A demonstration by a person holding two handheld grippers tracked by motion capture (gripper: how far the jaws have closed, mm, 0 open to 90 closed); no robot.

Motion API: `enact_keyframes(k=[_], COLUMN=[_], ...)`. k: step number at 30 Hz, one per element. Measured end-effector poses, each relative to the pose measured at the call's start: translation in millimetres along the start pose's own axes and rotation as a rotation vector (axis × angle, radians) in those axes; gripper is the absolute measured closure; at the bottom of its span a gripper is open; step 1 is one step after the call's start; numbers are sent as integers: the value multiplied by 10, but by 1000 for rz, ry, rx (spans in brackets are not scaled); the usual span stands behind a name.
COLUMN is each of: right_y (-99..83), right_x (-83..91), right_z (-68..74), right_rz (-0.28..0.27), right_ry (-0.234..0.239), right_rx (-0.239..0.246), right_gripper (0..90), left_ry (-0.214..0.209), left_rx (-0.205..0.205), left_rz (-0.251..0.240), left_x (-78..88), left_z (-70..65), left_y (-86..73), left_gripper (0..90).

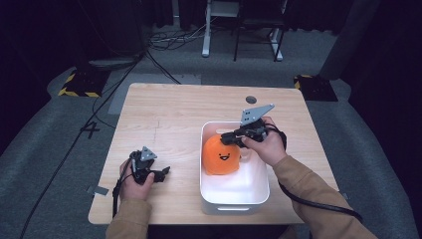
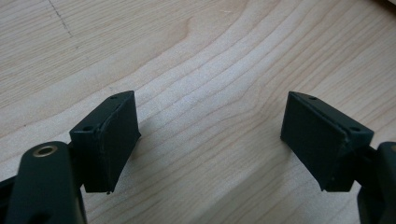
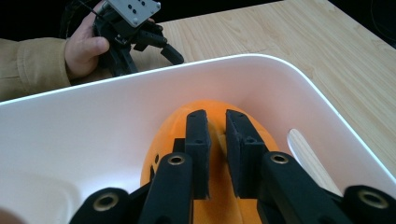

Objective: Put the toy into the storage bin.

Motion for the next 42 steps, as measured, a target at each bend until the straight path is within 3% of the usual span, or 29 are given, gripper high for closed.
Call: enact_keyframes(k=[12,14,15,17,22,34,42], right_y=[-56,-67,-73,-81,-109,-51,-41], right_x=[14,26,32,41,75,382,675], right_z=[-7,-11,-10,-6,4,4,-63], right_rz=[6,3,-3,-13,-26,-81,-94], right_ry=[8,8,0,-5,-18,-63,-129], right_rx=[-18,-28,-34,-42,-44,-35,-44], right_gripper=[736,705,632,581,512,456,430], left_ry=[0,0,0,0,0,0,0], left_rx=[0,0,0,-1,0,0,0], left_rz=[-1,0,0,-1,0,1,0], left_x=[0,0,0,-1,0,0,0], left_z=[1,0,0,0,0,0,0], left_y=[1,0,0,1,0,0,0], left_gripper=[196,196,196,196,196,196,196])
Point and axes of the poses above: each handheld gripper's, and its own axes: x roughly backward along the jaws, y roughly out of its top, z roughly to its left, the point moved 6 cm from there along -x, roughly forward along the jaws, and after that the axes turned 2 degrees about -y, right-handed, at the moved point
